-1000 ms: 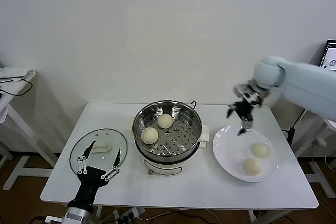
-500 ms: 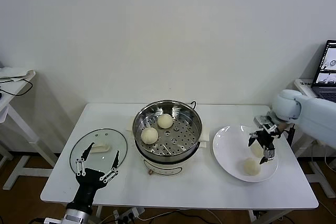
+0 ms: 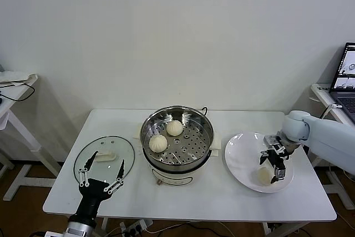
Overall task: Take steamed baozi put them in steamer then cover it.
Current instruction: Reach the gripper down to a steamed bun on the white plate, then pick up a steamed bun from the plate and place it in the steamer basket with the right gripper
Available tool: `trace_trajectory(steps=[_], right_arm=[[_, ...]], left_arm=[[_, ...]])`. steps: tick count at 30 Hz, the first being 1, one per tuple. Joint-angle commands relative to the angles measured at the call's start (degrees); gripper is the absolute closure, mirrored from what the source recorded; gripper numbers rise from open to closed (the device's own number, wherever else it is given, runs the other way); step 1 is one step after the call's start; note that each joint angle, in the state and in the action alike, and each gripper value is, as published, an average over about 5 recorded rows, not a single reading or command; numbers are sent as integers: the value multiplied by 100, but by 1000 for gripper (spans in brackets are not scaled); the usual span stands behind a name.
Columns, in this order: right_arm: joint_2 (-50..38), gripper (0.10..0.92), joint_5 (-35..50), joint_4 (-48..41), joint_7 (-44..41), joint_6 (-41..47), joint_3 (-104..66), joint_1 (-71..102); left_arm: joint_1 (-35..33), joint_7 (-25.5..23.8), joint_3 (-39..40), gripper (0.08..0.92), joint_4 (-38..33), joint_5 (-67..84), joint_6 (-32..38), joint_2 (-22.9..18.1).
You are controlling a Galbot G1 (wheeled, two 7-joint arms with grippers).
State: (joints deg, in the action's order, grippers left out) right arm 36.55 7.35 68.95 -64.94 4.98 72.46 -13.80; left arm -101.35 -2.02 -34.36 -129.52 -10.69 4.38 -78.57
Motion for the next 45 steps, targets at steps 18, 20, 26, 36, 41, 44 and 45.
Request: trace_trajectory(steps=[18,20,26,36,41,44,45], right_arm=[[-153,389,-36,360,-22,-172,-84,-481],[-128,389,-12,462,-157,-387,-49,-868],[439,389,306,757,-386,-1451,499,-2662],[1791,389,299,1430,-343,-2727,484,-3652],[2266,389,-229,1702,-139,-3281,394,-3501],[2498,389,-683,1798,-16,-3628,376,-3274],[2564,388,-835,1819,18,-3724,371,-3191]], left_arm=[[-25,13,-9,177,-68,9,-13,15],[-23,14,4,177,-71,9,-15,25],[-8,19,60,177,-77,8,-18,41],[-40,21,56,177,-122,17,-2,73],[-19,22,79,177,-119,23,-2,77],[-2,22,96,177,-117,24,-1,75],[3,22,100,177,-118,24,0,73]])
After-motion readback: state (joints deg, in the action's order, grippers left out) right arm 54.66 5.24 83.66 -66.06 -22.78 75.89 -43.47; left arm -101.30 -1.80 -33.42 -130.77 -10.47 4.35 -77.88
